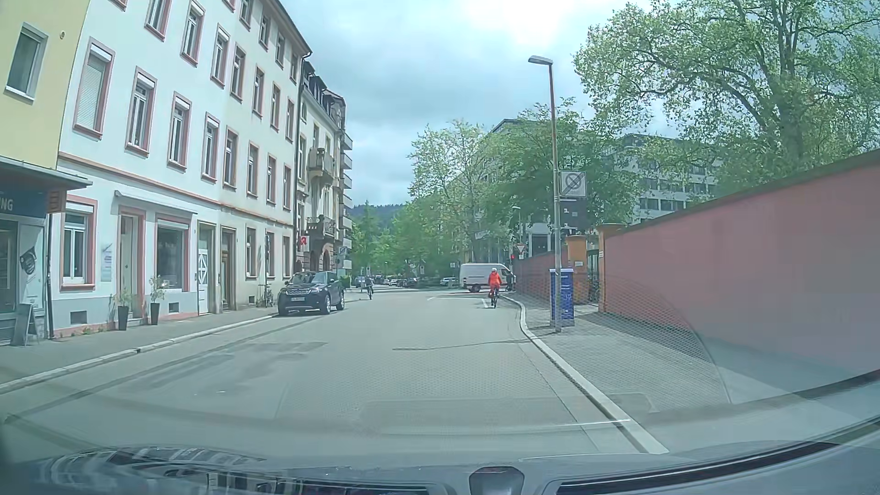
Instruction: Follow the waypoints while adhering to traffic rules and regulations
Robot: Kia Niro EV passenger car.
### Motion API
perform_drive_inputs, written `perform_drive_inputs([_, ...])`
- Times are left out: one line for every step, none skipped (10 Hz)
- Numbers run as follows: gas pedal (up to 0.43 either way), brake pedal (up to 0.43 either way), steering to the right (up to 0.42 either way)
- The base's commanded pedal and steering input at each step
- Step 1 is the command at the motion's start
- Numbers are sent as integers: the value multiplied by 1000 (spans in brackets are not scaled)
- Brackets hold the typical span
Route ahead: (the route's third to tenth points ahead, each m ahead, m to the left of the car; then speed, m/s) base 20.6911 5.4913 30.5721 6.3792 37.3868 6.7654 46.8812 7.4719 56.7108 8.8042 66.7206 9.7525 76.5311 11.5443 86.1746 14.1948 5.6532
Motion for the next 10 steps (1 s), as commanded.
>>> perform_drive_inputs([28, 0, -6])
perform_drive_inputs([28, 0, -6])
perform_drive_inputs([28, 0, -6])
perform_drive_inputs([28, 0, -6])
perform_drive_inputs([28, 0, -5])
perform_drive_inputs([39, 0, -5])
perform_drive_inputs([39, 0, -6])
perform_drive_inputs([39, 0, -5])
perform_drive_inputs([39, 0, -5])
perform_drive_inputs([39, 0, -6])
